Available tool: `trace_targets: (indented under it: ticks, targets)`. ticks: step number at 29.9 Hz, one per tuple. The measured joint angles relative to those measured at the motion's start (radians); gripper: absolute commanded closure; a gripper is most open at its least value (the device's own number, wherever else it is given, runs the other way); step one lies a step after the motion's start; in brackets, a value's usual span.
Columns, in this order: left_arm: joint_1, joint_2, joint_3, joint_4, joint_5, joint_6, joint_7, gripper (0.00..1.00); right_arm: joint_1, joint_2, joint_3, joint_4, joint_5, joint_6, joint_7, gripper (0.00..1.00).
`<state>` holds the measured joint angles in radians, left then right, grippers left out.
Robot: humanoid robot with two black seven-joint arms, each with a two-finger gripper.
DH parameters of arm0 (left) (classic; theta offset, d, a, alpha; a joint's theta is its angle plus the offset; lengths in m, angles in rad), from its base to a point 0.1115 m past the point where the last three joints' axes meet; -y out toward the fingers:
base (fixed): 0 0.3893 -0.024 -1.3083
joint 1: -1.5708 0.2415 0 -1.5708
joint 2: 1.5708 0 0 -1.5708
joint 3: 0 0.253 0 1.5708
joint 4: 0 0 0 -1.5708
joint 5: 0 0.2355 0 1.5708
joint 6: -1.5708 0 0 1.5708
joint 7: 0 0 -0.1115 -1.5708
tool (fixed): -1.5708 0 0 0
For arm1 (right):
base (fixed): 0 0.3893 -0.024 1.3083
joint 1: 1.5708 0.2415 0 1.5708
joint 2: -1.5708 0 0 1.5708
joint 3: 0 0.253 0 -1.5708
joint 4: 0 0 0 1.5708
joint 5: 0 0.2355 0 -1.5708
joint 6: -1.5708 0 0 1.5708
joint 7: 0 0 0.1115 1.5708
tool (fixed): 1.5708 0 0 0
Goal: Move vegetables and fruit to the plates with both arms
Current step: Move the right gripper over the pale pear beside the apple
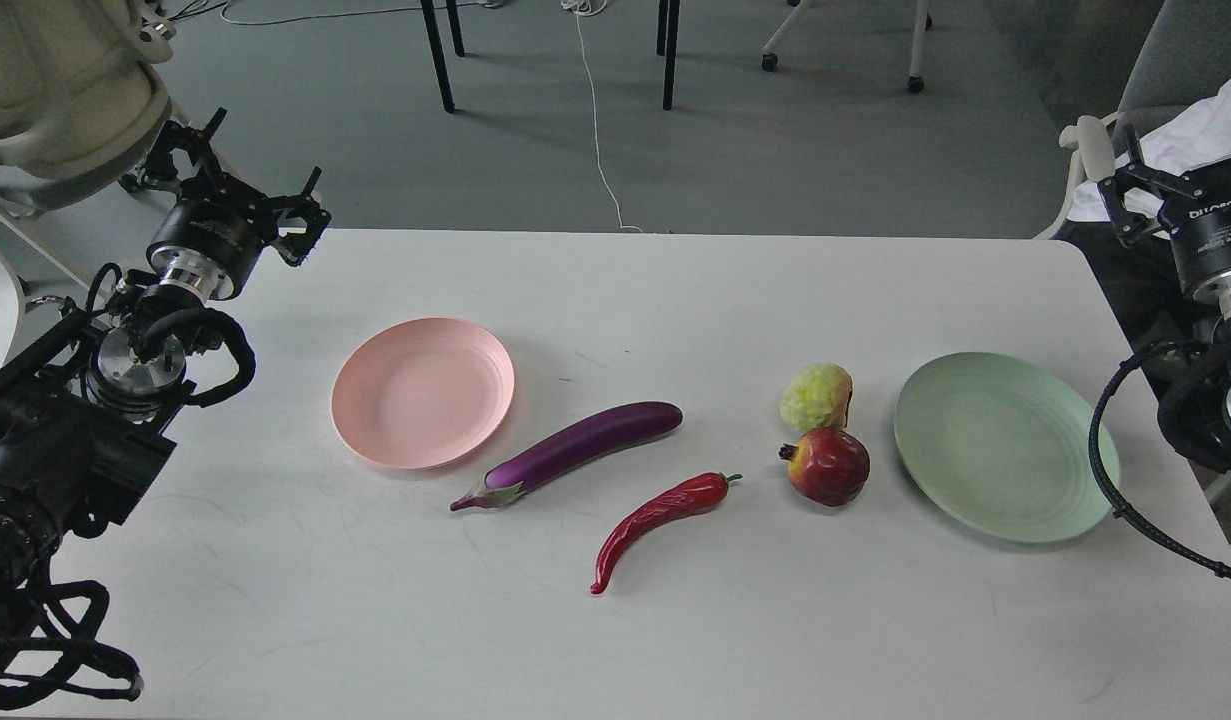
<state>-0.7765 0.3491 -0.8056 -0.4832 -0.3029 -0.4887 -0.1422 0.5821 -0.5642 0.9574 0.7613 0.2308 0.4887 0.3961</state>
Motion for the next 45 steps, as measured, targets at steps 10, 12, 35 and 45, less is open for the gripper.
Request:
trace_targets:
  ticks: [10, 12, 35, 45]
  targets:
    - [0.012, 0.002, 0.001, 0.001, 0.0, 0.0, -0.001, 0.02, -0.004, -0.013, -0.036, 0.042, -0.01, 0.0, -0.004, 0.0]
    - [0.014, 0.009, 0.002, 0.001, 0.001, 0.0, 0.0, 0.02, 0.01, -0.047, -0.053, 0.08, -0.013, 0.0, -0.03, 0.0]
    - [0.031, 0.027, 0.002, 0.001, 0.001, 0.0, 0.001, 0.02, 0.979, -0.045, -1.246, 0.181, -0.72, 0.0, -0.066, 0.01]
    - [0.03, 0.042, -0.002, 0.0, 0.001, 0.0, 0.0, 0.02, 1.095, 0.126, -1.673, 0.265, -1.03, 0.0, -0.066, 0.01]
